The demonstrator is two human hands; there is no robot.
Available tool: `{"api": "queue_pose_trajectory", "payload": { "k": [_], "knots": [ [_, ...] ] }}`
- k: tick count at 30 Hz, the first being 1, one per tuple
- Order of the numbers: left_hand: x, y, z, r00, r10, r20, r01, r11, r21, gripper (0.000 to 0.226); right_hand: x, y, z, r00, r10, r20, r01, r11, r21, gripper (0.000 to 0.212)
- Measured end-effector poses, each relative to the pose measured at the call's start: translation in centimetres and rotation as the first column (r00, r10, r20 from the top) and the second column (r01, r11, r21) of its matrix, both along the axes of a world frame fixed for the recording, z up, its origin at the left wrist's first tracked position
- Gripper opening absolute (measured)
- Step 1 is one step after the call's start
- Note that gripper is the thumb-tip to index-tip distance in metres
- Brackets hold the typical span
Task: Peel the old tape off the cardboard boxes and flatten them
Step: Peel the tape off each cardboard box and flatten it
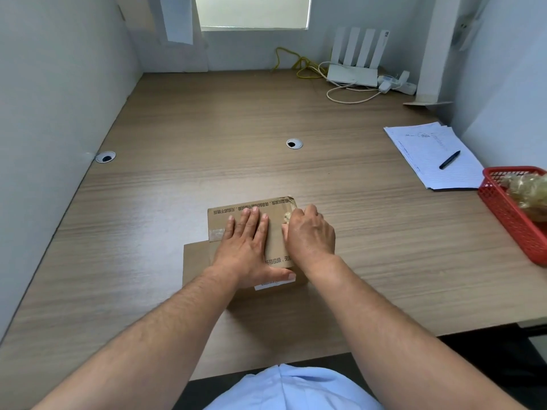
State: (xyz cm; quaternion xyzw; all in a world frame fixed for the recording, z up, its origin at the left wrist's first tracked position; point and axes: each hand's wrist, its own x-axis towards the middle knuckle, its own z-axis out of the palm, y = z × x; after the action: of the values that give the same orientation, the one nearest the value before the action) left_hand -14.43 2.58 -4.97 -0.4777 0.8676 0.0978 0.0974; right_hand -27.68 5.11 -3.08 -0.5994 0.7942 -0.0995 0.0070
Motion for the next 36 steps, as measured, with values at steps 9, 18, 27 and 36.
{"api": "queue_pose_trajectory", "payload": {
  "k": [9,18,27,36],
  "knots": [
    [0.1,-0.1,-0.4,1.0,0.017,-0.007,-0.017,1.0,-0.013,0.139,-2.4,-1.1,0.8,0.78,-0.289,0.555,0.265,0.956,0.125,0.023],
    [0.0,-0.2,-0.5,1.0,0.016,-0.013,-0.016,1.0,-0.016,0.139,-1.7,-0.6,0.8,0.995,-0.053,0.084,0.045,0.994,0.095,0.056],
    [0.4,0.1,-0.2,1.0,0.028,-0.014,-0.028,1.0,-0.012,0.137,-2.1,-0.6,-0.2,1.0,0.023,0.017,-0.024,1.0,0.018,0.025],
    [3.9,0.7,-0.3,0.999,0.018,-0.045,-0.019,1.0,-0.008,0.146,-2.3,0.5,-0.7,0.665,-0.096,0.741,0.05,0.995,0.084,0.019]
  ]
}}
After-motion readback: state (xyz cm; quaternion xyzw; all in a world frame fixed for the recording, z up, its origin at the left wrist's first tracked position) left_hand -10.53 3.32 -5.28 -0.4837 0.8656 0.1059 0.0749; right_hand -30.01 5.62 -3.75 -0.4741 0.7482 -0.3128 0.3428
